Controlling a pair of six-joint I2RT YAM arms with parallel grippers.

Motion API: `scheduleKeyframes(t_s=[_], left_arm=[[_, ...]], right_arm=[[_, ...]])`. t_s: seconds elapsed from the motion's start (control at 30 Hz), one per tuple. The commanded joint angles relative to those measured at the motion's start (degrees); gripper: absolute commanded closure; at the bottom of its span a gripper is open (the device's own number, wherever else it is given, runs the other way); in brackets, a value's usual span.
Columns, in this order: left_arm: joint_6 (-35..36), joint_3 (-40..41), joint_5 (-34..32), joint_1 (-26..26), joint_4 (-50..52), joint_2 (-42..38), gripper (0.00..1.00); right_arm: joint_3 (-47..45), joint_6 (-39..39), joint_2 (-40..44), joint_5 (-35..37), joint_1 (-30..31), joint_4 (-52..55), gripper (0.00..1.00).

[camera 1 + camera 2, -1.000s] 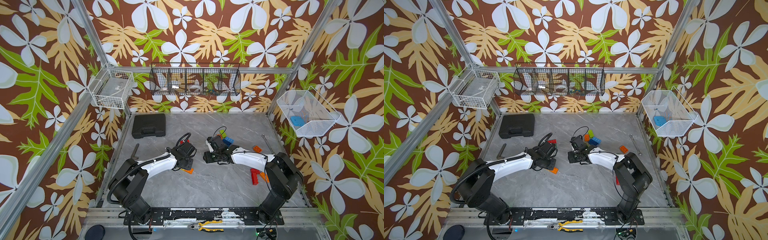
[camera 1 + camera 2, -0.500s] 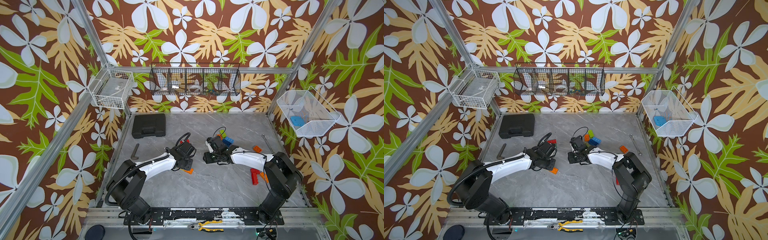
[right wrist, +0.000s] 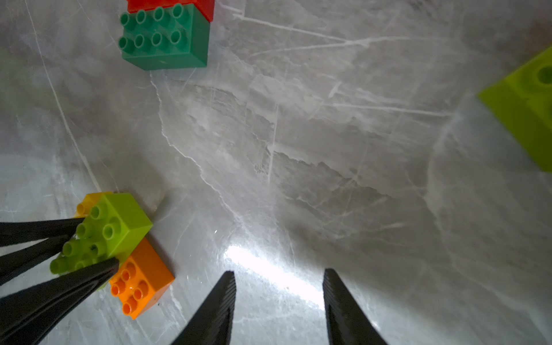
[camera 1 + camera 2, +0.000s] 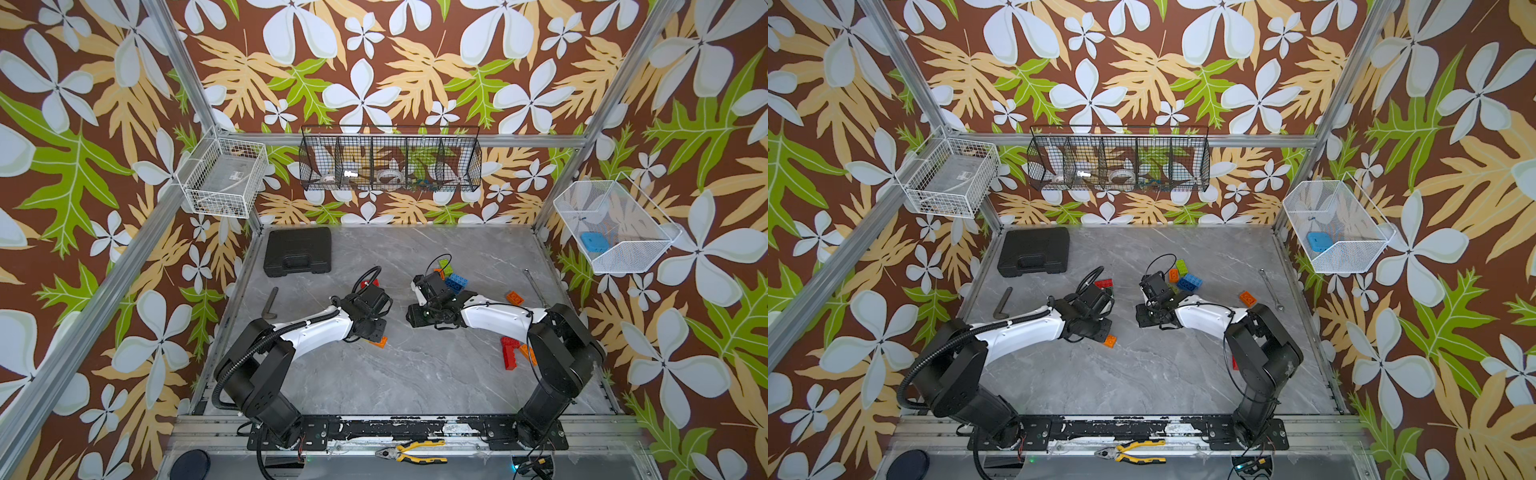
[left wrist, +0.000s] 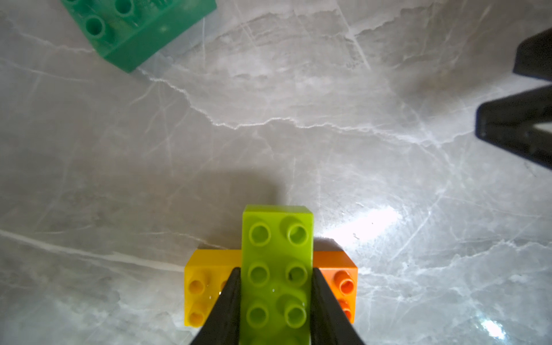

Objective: Assemble a rectangle with lego
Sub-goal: Assemble the lego brick with the lego brick.

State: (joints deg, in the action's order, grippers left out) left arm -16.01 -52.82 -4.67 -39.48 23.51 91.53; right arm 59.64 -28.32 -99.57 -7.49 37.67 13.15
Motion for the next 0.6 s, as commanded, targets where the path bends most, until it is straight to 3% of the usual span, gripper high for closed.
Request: scheduleKeyframes(t_s=[0.0, 0.57], left_arm=[[0.98, 0.34, 0.35, 0.02, 1.95, 0.49, 1.0], [-0.51, 5.57, 1.19, 0.02, -1.71, 1.47, 1.0]], right_arm=[[-0.05, -0.28, 0.03, 0.02, 0.04, -0.2, 0.53], [0.4, -0.4, 0.22, -0.05, 0.18, -0.01, 0.54]])
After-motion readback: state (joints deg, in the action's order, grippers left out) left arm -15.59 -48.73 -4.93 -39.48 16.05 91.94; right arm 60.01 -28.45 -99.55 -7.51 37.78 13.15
